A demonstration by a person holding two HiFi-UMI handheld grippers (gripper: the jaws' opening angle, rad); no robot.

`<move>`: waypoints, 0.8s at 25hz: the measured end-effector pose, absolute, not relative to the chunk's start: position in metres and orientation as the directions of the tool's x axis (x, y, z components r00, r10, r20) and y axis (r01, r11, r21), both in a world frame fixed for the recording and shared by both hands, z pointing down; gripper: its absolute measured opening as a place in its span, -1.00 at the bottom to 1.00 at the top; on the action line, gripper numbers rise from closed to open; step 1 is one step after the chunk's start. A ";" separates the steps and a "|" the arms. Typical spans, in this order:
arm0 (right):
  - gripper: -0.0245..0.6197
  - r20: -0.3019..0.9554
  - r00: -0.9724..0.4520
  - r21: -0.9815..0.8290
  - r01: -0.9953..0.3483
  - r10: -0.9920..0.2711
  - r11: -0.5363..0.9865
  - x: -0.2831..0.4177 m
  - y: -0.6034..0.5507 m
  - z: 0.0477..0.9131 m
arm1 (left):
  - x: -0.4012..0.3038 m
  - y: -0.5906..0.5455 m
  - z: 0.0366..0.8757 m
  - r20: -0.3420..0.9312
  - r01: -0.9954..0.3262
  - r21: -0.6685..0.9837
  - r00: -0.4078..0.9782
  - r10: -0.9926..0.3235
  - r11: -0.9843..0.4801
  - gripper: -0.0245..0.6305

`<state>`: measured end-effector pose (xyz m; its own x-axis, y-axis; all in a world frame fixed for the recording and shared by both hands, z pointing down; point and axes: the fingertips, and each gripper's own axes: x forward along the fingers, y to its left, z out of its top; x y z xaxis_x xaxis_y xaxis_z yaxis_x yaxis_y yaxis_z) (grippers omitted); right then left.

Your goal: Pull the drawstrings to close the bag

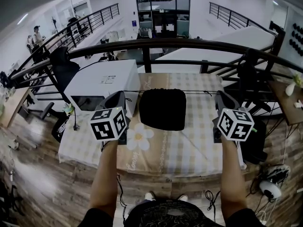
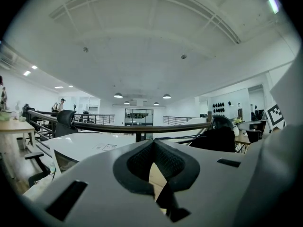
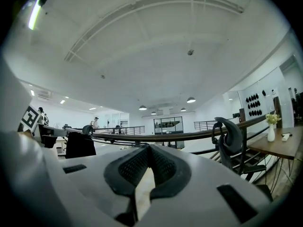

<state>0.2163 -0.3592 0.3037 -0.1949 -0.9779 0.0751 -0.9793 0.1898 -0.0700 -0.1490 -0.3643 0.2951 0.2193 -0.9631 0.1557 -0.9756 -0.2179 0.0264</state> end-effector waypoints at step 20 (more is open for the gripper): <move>-0.86 0.064 -0.147 -0.085 -0.986 -0.987 0.141 0.232 -0.356 0.303 | -0.169 -0.363 0.292 0.134 -0.985 0.054 0.172 -0.976 -0.166 -0.85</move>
<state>0.2324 -0.3556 0.3030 -0.1466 -0.9871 0.0639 -0.9863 0.1410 -0.0852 -0.1686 -0.3628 0.2920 0.1722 -0.9758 0.1345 -0.9846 -0.1663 0.0542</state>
